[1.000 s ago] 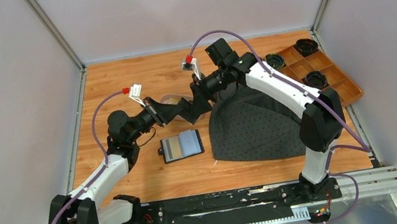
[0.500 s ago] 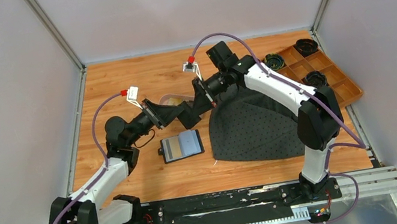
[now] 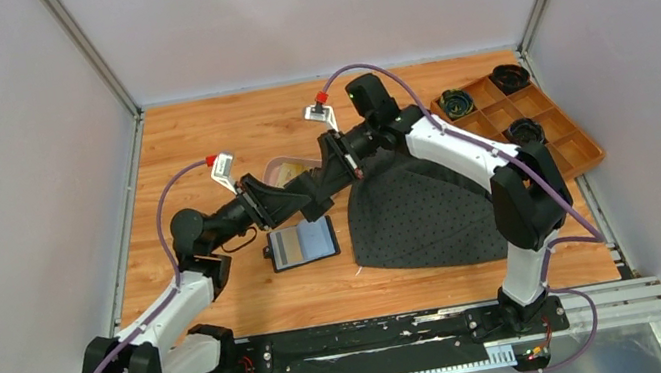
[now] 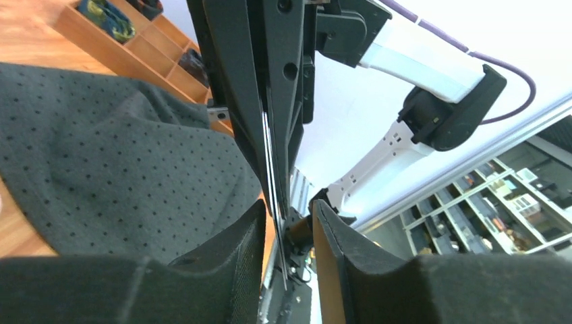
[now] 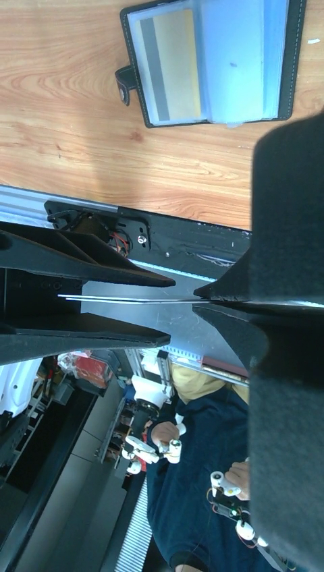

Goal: Put the credit cards into the card holder
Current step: Pick up the credit card from the storage box.

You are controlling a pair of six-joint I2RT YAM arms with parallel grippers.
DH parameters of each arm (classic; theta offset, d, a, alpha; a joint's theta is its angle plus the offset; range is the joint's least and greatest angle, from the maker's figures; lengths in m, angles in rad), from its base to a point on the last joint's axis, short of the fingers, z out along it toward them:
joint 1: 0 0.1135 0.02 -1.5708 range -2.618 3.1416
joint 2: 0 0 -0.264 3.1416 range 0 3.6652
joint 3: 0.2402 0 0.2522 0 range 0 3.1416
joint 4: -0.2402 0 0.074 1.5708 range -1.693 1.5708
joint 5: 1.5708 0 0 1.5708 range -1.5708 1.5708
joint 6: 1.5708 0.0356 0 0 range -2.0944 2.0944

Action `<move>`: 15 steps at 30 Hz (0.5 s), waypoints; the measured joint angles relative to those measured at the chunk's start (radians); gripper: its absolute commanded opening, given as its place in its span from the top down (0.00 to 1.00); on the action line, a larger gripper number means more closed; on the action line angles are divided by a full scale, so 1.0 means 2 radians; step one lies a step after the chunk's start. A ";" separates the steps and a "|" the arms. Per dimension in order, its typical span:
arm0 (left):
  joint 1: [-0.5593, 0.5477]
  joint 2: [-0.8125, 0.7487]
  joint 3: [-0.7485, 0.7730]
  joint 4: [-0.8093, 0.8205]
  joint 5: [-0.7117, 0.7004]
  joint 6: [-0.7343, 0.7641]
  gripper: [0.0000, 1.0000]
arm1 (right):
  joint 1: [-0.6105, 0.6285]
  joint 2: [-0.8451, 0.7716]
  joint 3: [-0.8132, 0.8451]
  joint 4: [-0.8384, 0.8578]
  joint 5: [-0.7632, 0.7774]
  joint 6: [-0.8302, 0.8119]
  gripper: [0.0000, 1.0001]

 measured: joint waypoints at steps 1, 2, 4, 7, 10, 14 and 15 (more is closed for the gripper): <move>0.000 -0.003 0.000 -0.003 0.003 0.002 0.73 | -0.001 0.000 0.000 0.004 -0.006 0.003 1.00; 0.000 -0.006 0.000 -0.007 0.005 0.005 0.79 | -0.002 0.000 0.000 0.008 -0.010 0.005 1.00; 0.000 -0.008 0.000 -0.014 0.007 0.009 0.93 | -0.002 0.000 0.000 0.013 -0.015 0.008 1.00; 0.000 -0.007 0.000 -0.023 0.008 0.012 1.00 | -0.002 0.000 0.000 0.016 -0.015 0.013 0.91; -0.001 -0.007 0.001 -0.027 0.003 0.012 1.00 | -0.003 0.000 0.000 0.014 -0.008 0.016 0.51; -0.005 -0.027 -0.003 -0.048 -0.036 0.018 1.00 | -0.003 -0.001 0.020 -0.052 0.064 -0.036 0.36; -0.009 -0.040 -0.006 -0.060 -0.054 0.023 1.00 | -0.003 -0.002 0.029 -0.072 0.083 -0.053 0.36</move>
